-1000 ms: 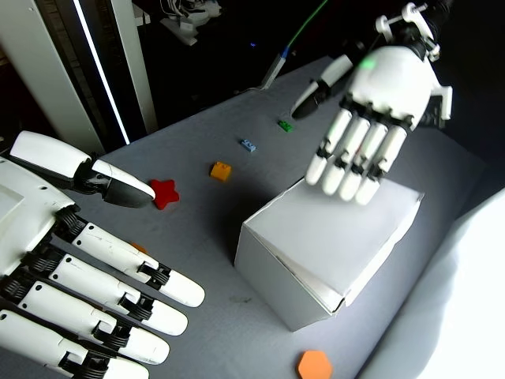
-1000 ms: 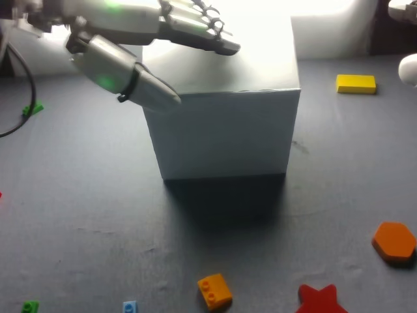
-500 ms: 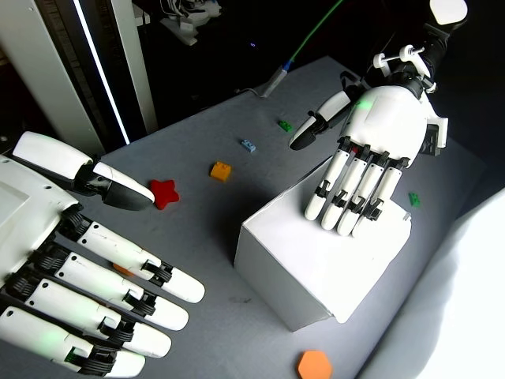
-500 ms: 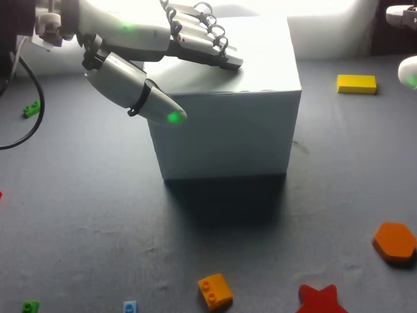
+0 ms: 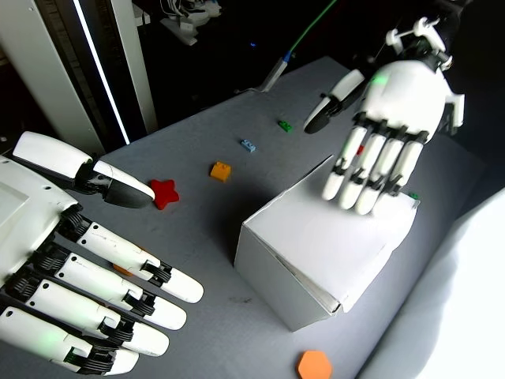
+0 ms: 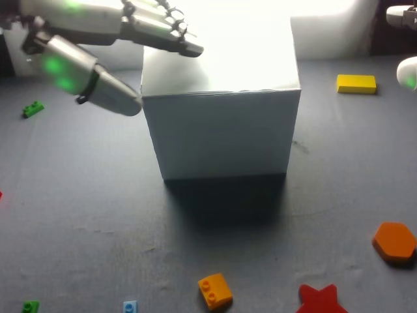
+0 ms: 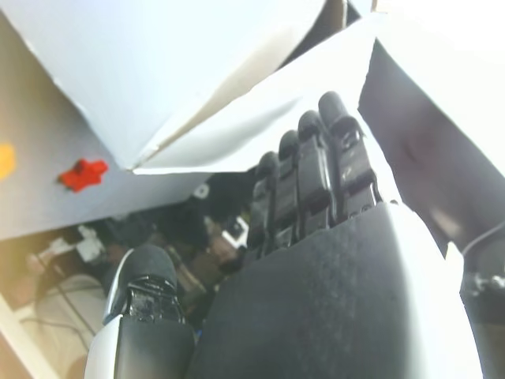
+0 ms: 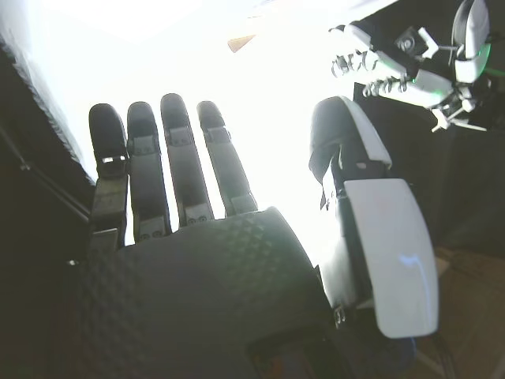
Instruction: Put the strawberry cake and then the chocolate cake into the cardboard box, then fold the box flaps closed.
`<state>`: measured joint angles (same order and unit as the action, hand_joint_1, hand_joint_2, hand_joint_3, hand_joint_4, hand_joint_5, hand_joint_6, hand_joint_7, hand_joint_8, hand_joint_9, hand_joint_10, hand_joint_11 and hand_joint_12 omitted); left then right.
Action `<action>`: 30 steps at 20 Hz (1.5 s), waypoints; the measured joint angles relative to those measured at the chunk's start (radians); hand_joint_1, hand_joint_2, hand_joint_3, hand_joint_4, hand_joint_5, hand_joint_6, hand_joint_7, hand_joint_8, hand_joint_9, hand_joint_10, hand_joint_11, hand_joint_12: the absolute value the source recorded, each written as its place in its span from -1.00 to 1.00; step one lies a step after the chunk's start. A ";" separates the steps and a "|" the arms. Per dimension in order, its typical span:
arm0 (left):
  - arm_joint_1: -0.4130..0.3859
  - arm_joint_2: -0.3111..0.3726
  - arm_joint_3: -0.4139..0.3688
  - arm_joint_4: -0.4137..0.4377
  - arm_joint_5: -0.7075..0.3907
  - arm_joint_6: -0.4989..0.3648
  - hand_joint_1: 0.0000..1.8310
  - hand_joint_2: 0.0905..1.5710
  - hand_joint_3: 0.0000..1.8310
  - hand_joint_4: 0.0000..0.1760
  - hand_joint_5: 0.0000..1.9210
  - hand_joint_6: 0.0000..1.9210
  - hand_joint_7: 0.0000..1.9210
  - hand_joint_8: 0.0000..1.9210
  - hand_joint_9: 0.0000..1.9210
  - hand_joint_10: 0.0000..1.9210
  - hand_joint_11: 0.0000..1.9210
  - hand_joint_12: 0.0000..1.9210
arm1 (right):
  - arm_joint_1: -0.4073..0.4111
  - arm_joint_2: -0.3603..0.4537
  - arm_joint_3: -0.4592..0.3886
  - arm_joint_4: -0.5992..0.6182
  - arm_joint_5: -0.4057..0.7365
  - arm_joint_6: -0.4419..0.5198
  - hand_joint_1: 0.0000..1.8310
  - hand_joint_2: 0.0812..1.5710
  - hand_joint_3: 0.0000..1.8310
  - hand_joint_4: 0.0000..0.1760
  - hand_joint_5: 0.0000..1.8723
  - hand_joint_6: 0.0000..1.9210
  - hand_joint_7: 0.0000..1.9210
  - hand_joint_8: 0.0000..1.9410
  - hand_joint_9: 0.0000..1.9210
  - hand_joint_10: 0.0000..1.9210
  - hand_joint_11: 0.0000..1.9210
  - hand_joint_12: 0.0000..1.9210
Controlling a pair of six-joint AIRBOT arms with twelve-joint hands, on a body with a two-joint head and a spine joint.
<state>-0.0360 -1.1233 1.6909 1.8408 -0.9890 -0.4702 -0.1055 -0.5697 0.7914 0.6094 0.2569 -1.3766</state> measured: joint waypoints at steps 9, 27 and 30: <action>0.039 0.250 -0.214 0.061 -0.019 -0.029 -0.99 0.38 -0.99 -1.00 -0.36 -0.97 -0.20 -0.97 -0.17 -0.93 -0.70 0.20 | -0.011 0.000 -0.005 0.000 -0.001 -0.024 -0.89 0.50 -1.00 -1.00 -0.20 -0.85 -0.11 -0.90 -0.29 -0.62 -0.94 0.53; -0.056 0.494 -0.448 0.127 -0.164 -0.141 -0.60 0.88 -1.00 -1.00 0.14 0.91 0.29 1.00 0.35 1.00 0.28 1.00 | -0.011 0.001 -0.017 -0.001 -0.016 -0.053 -1.00 1.00 -0.92 0.99 0.28 1.00 0.43 1.00 0.52 1.00 0.56 1.00; -0.061 0.494 -0.431 0.131 -0.165 -0.154 -0.53 0.85 -1.00 -1.00 0.12 0.89 0.29 1.00 0.34 1.00 0.27 1.00 | -0.011 -0.001 -0.017 -0.002 -0.016 -0.053 -0.97 1.00 -0.95 1.00 0.28 1.00 0.43 1.00 0.51 1.00 0.55 1.00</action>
<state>-0.0975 -0.6296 1.2594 1.9717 -1.1542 -0.6243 -0.1169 -0.5709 0.7746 0.6075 0.2413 -1.4300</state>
